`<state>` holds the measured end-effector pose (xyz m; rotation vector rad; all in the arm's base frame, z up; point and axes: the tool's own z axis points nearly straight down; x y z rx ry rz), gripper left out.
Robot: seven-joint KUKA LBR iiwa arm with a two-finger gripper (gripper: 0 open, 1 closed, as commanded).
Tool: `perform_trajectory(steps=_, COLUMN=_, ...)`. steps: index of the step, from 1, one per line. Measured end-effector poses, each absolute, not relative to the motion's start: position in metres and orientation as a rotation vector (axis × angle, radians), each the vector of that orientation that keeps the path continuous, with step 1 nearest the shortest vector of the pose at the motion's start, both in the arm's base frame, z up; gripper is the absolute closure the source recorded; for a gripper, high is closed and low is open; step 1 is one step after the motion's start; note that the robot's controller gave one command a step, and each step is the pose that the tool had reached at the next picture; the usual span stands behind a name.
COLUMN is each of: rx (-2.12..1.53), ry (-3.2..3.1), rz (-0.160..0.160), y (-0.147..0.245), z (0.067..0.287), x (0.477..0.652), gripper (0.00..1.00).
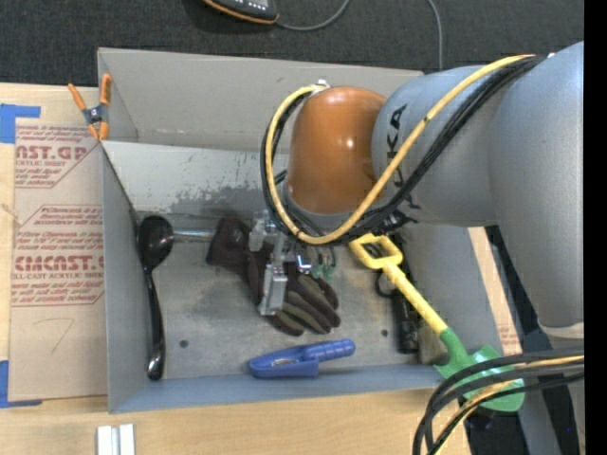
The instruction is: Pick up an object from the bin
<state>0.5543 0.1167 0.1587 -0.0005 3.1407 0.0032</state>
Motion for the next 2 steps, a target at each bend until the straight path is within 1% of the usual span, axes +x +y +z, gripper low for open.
perform_trajectory(steps=1, rx=0.018, ry=3.140, rz=0.006, y=0.115, z=0.151, x=0.555, gripper=0.00)
perform_trajectory(steps=2, rx=0.060, ry=3.139, rz=0.007, y=0.103, z=0.141, x=0.561, gripper=0.00)
